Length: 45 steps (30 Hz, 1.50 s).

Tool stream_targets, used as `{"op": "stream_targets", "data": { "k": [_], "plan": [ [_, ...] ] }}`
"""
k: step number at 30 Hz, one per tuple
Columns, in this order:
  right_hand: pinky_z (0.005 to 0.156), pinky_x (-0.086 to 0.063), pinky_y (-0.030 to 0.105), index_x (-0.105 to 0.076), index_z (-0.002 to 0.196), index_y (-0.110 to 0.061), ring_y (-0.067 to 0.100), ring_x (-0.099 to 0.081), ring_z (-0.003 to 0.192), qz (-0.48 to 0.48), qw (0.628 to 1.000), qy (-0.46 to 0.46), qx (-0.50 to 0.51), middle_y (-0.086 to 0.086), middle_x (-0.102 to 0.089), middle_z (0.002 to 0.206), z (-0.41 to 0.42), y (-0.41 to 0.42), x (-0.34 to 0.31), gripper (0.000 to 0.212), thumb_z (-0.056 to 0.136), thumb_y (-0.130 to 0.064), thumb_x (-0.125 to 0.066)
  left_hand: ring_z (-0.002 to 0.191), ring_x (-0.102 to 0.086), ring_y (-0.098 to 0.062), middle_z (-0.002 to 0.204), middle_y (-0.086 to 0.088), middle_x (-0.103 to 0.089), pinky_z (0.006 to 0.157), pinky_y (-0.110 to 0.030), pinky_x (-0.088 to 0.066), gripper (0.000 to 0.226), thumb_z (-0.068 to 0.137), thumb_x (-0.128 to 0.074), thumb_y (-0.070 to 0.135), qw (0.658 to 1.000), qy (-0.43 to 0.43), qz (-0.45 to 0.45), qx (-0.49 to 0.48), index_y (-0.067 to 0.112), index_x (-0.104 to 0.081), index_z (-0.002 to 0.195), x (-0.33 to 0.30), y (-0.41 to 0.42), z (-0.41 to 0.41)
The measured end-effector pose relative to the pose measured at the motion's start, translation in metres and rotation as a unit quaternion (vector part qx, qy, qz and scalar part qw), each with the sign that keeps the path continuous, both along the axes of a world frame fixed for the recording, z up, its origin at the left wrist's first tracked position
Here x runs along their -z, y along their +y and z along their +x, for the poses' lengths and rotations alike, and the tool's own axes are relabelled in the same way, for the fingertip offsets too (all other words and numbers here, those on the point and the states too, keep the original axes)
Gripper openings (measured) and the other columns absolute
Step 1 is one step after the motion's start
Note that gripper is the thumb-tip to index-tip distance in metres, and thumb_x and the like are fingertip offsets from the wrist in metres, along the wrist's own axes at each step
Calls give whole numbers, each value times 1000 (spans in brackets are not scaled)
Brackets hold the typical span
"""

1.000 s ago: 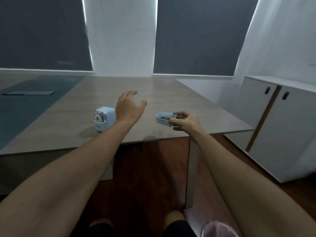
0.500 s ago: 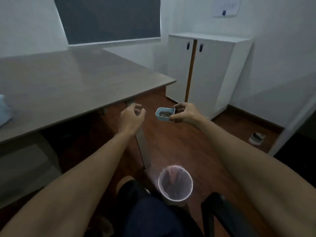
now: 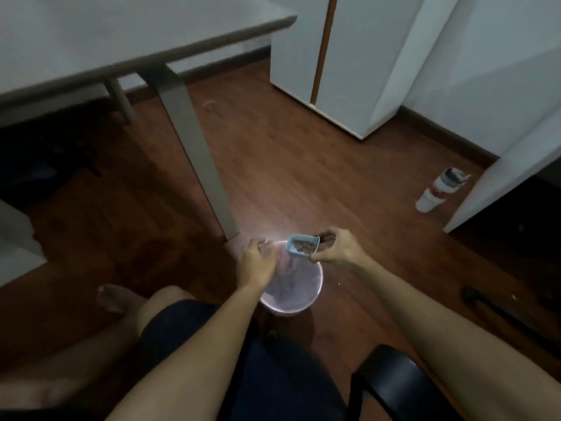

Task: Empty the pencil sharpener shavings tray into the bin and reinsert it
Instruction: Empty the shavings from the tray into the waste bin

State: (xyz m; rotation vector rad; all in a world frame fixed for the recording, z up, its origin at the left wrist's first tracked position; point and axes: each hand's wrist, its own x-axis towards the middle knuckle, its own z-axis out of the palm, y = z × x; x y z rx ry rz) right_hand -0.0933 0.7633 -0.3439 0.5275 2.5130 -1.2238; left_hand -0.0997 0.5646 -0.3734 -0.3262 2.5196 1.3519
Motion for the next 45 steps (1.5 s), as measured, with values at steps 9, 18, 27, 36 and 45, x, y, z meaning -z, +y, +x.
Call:
{"op": "stream_targets", "data": {
  "k": [9,18,27,36,45],
  "plan": [
    [75,-58,23,-68,119,-10,17,-71,87,95,987,-65,-114,4,-74,104,-3,-4,104,68,54,-23,-85,132,-42,-43,145,-27,-38,106,-42,-38,73,80,-63,6,944,-227,67,-230,2,-30,145,109,2,1],
    [91,-52,34,-67,122,-15,24,-65,107,193,938,-101,-271,6,-70,115,-28,-31,153,60,66,-30,-80,112,-60,-39,122,-23,-64,87,-33,-47,44,82,-54,-5,933,-219,98,-267,9,-58,123,141,12,-6],
    [101,-45,38,-58,132,-8,33,-53,125,236,929,-106,-263,14,-56,135,-45,-49,180,60,84,-41,-69,106,-62,-39,117,-19,-68,92,-43,-53,45,79,-51,-9,930,-194,110,-292,14,-65,116,148,9,-4],
    [104,-43,36,-68,121,-18,27,-53,125,239,929,-46,-280,7,-64,127,-43,-48,185,58,77,-54,-69,104,-64,-37,116,-17,-68,90,-40,-54,45,79,-53,-9,927,-193,122,-297,17,-65,115,152,12,-5],
    [96,-48,33,-74,115,-16,22,-63,112,196,946,-72,-249,4,-73,115,-60,-41,161,41,82,-40,-68,131,-45,-39,141,-23,-49,108,-44,-38,64,81,-66,8,939,-242,58,-238,8,-43,142,138,11,-7]
  ]
}}
